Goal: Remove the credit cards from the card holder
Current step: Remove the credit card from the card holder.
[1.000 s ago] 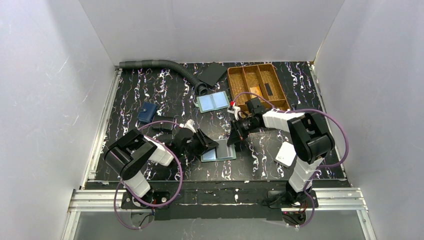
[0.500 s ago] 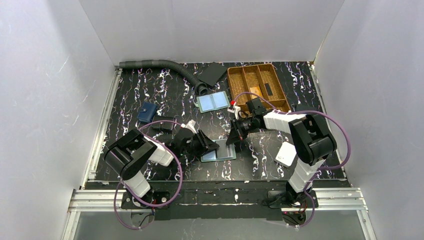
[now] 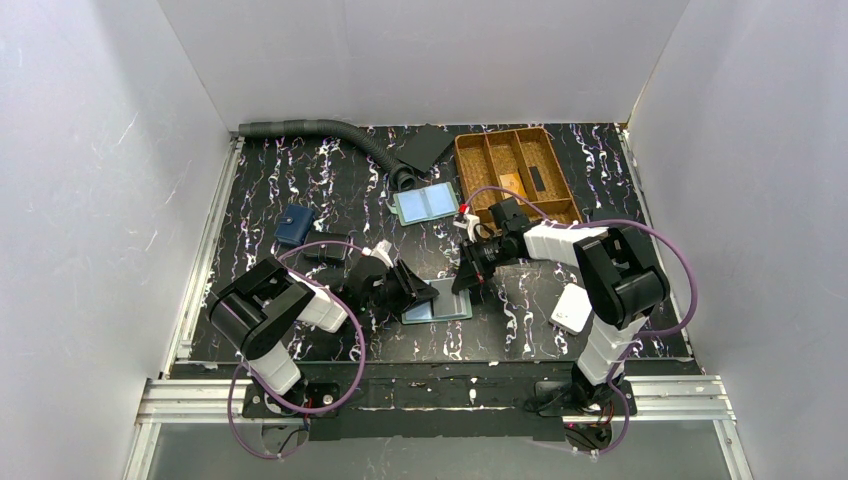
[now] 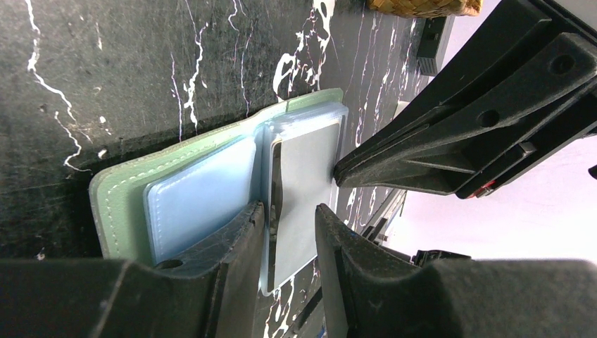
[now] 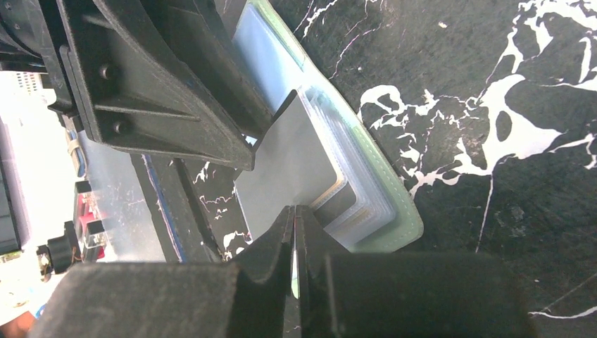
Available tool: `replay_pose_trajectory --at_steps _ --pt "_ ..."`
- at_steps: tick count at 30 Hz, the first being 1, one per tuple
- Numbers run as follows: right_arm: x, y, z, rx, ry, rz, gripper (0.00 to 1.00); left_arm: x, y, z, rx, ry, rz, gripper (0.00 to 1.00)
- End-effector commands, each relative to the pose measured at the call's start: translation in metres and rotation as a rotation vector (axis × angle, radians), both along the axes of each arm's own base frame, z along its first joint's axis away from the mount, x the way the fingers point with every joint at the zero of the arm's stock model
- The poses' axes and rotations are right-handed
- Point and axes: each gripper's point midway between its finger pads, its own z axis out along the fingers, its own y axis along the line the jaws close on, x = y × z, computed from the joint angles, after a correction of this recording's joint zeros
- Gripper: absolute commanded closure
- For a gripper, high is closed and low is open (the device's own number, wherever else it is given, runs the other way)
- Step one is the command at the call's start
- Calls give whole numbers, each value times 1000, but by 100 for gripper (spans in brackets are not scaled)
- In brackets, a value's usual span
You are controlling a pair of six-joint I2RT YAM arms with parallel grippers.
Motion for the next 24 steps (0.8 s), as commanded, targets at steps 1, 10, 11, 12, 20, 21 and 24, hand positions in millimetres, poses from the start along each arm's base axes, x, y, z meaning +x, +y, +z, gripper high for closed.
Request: replay_pose_trajectory --at_steps 1,10,11,12,20,21,24 --pt "1 1 -5 -37 -11 13 88 -2 0 -1 2 -4 -19 69" --pt "4 1 35 116 -59 28 87 -3 3 -4 11 1 -10 69" --pt "3 1 36 123 -56 33 87 -3 3 -4 10 2 -9 69" --pt "3 1 35 128 -51 35 87 -3 3 -4 10 0 -10 69" --pt "-1 3 22 102 -10 33 87 -3 4 -3 9 -1 -6 69" --pt "-1 3 20 94 -9 32 87 -3 4 -3 9 0 -7 69" --pt "0 3 13 66 -7 24 88 -3 4 -3 9 0 -7 69"
